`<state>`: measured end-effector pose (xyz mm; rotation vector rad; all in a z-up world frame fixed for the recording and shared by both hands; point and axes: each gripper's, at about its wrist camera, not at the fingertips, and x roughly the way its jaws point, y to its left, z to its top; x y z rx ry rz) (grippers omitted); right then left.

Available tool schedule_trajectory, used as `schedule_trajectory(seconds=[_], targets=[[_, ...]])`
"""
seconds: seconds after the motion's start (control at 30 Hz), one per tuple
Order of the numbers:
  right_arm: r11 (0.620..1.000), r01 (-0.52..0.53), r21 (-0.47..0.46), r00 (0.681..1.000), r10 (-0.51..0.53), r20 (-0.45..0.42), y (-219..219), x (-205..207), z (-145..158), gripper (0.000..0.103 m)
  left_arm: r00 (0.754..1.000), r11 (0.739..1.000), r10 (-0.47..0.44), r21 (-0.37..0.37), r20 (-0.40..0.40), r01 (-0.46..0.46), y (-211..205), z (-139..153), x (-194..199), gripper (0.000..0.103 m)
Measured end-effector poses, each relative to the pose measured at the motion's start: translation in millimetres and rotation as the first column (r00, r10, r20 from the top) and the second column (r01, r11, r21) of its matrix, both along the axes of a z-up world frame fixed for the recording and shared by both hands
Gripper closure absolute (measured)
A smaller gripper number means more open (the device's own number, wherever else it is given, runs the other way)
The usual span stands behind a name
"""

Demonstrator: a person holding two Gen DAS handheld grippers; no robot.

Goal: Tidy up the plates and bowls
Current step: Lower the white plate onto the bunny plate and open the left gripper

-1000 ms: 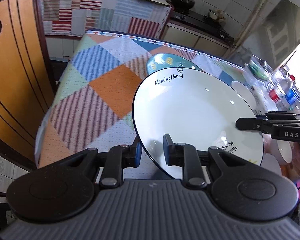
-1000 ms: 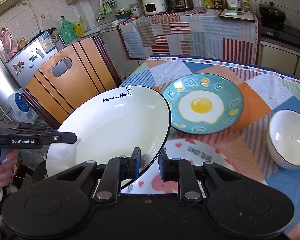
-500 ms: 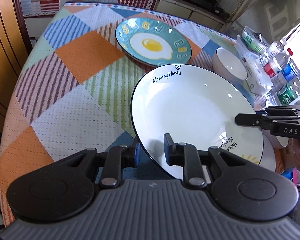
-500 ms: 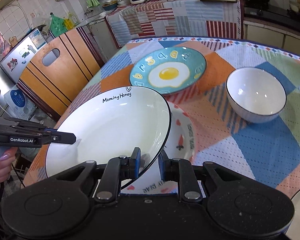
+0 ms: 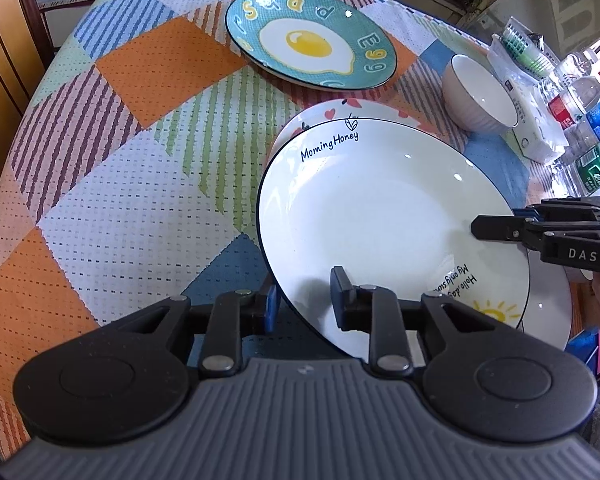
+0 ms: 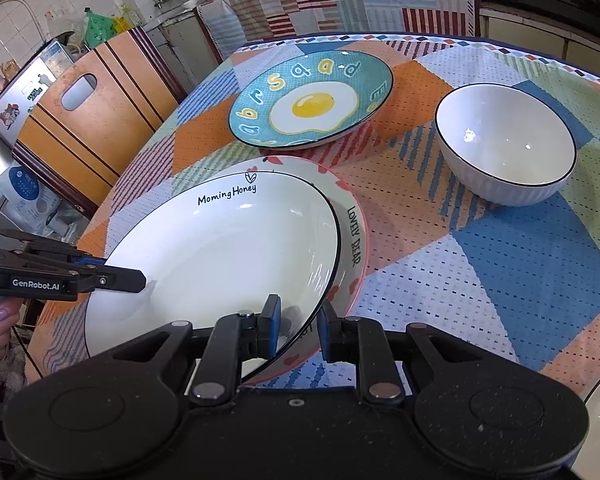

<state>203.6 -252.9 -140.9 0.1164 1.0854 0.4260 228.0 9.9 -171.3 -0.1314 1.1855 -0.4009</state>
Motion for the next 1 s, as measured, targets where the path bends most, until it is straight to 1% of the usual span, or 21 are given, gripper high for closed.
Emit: schedule_trajectory(seconds=[0.2, 0.4, 0.5, 0.57, 0.67, 0.77, 0.87, 0.93, 1.0], targets=[[0.999, -0.001, -0.045, 1.000, 0.000, -0.023, 5.3, 2.6, -0.3, 0.079, 1.000, 1.000, -0.015, 0.020, -0.021, 0.015, -3.8, -1.3, 3.8, 0.077], [0.988, 0.007, -0.154, 0.999, -0.012, -0.030, 20.9, 5.0, 4.8, 0.075, 0.998, 1.000, -0.016, 0.025, -0.063, 0.018, -5.6, -1.2, 11.8, 0.077], [0.980, 0.033, -0.195, 0.998, -0.043, -0.045, 26.6, 6.8, 5.9, 0.074, 0.997, 0.999, -0.030, 0.043, -0.068, 0.033, -8.3, -0.5, 13.7, 0.077], [0.967, 0.038, -0.254, 0.998, -0.047, -0.033, 33.5, 5.2, 5.1, 0.072, 0.997, 0.997, -0.047, 0.062, -0.067, 0.051, -11.9, 0.0, 13.2, 0.079], [0.936, 0.035, -0.349, 0.998, -0.048, -0.029, 43.2, 5.5, -1.3, 0.070, 0.996, 0.995, -0.061, 0.074, -0.063, 0.066, -15.4, 2.0, 11.0, 0.079], [0.933, 0.051, -0.356, 0.998, -0.056, -0.003, 43.5, 7.2, -3.1, 0.070, 0.997, 0.993, -0.066, 0.097, -0.051, 0.071, -16.2, 3.2, 10.4, 0.080], [0.921, 0.056, -0.386, 0.998, -0.051, 0.023, 47.7, 8.4, -3.0, 0.071, 0.997, 0.993, -0.069, 0.095, -0.045, 0.073, -13.2, 7.6, 11.5, 0.081], [0.909, 0.050, -0.414, 0.998, -0.030, 0.055, 51.7, 6.8, 0.8, 0.071, 0.997, 0.992, -0.070, 0.102, -0.023, 0.072, -10.0, 14.7, 12.8, 0.081], [0.915, 0.053, -0.399, 0.996, -0.021, 0.085, 50.8, 5.5, 9.9, 0.071, 0.998, 0.992, -0.065, 0.108, -0.001, 0.065, -5.0, 23.9, 14.9, 0.082]])
